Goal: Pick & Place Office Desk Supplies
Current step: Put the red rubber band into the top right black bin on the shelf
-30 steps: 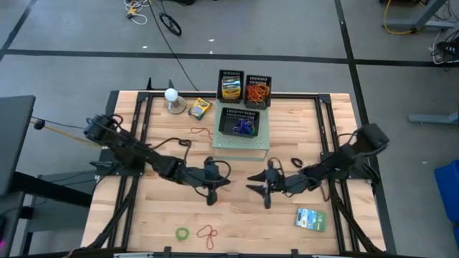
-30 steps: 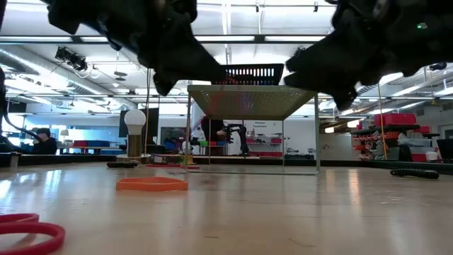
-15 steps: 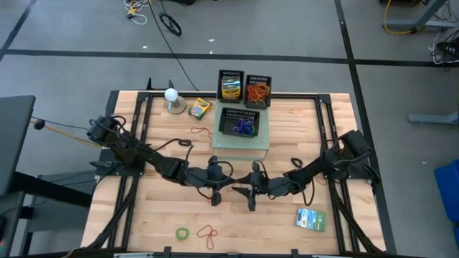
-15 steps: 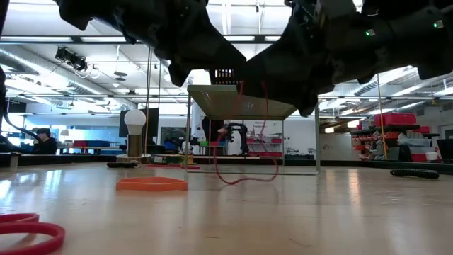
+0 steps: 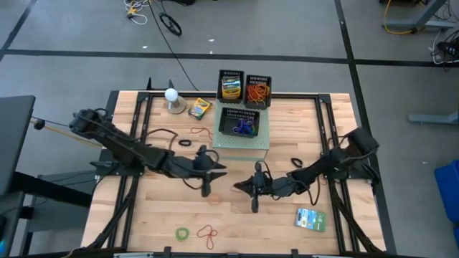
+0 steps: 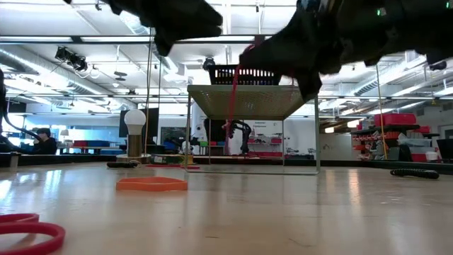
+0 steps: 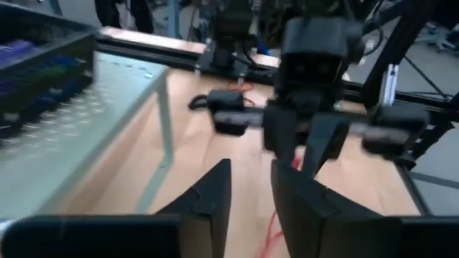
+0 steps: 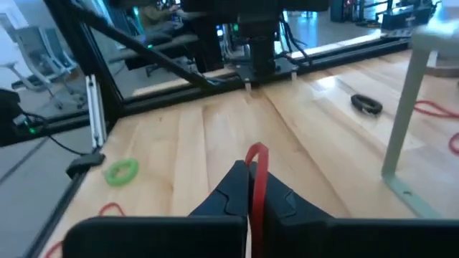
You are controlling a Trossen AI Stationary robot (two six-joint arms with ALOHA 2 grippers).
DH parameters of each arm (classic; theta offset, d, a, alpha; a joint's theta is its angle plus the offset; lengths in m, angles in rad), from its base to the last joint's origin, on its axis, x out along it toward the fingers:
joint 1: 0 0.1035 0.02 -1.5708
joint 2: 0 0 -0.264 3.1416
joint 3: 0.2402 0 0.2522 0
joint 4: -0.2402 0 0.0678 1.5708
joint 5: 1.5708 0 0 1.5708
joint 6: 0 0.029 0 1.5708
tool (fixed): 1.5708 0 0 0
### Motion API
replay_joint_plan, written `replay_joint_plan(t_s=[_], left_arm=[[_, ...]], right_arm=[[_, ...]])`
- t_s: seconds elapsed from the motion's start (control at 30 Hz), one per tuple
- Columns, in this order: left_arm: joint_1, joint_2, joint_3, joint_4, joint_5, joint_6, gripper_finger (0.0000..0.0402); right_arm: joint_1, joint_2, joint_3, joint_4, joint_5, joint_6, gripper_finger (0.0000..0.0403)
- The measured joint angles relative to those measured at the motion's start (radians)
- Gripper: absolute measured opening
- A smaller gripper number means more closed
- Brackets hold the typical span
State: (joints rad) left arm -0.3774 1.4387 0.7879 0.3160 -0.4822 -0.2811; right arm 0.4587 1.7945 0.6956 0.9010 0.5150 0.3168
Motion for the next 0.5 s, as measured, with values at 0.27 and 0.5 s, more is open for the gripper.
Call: replay_joint_plan(t_s=[0.27,0.5], left_arm=[[0.027,-0.139,-0.281,0.335,-0.011,0.084,0.0119],[0.092,-0.180,-0.543,0.760,-0.017,0.148,0.0119]], right_arm=[[-0.002,-0.242,0.000,-0.241,0.036,0.000,0.0002],[-0.039,-0.465,0.130,-0.639,0.081,-0.055,0.0001]])
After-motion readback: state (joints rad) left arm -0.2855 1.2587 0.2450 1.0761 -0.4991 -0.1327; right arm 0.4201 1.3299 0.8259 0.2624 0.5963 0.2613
